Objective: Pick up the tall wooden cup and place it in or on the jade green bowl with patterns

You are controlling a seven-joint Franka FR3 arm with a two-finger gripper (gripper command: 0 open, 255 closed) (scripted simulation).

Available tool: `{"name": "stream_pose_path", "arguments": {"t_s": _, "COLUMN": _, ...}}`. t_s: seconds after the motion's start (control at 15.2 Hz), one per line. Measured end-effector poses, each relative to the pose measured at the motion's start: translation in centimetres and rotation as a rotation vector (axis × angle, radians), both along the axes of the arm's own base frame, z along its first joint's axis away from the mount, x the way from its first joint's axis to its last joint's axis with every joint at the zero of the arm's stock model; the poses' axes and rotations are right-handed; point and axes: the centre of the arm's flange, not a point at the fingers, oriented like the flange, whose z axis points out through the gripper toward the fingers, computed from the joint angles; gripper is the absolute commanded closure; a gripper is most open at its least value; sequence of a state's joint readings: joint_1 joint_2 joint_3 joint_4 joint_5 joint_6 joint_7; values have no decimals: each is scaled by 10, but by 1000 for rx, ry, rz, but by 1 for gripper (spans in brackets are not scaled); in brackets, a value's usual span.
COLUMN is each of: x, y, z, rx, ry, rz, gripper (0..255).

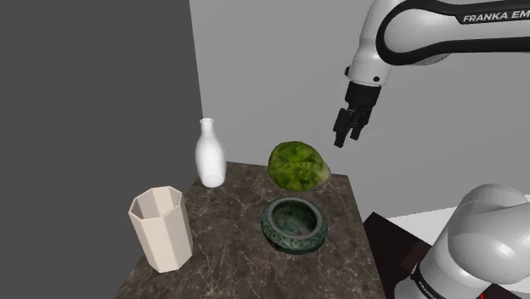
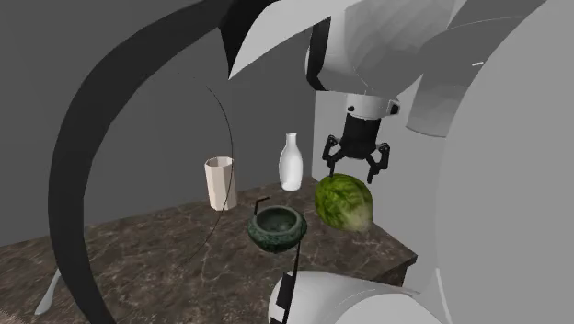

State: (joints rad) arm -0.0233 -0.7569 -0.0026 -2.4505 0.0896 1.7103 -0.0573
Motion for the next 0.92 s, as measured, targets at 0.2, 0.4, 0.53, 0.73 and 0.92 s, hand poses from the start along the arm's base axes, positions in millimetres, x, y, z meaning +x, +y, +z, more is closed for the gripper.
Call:
{"name": "stream_pose_path", "arguments": {"t_s": 0.2, "x": 6, "y": 14, "z": -1, "rx": -4, "ry": 1, "rz": 2, "gripper": 0}}
{"name": "stream_pose_path", "arguments": {"t_s": 0.4, "x": 21, "y": 48, "z": -5, "rx": -11, "ry": 4, "rz": 6, "gripper": 0}}
{"name": "stream_pose_path", "arguments": {"t_s": 0.53, "x": 33, "y": 73, "z": -8, "rx": -17, "ry": 7, "rz": 9, "gripper": 0}}
{"name": "stream_pose_path", "arguments": {"t_s": 0.73, "x": 52, "y": 110, "z": -13, "rx": -24, "ry": 10, "rz": 14, "gripper": 0}}
{"name": "stream_pose_path", "arguments": {"t_s": 0.92, "x": 68, "y": 149, "z": -17, "rx": -32, "ry": 14, "rz": 19, "gripper": 0}}
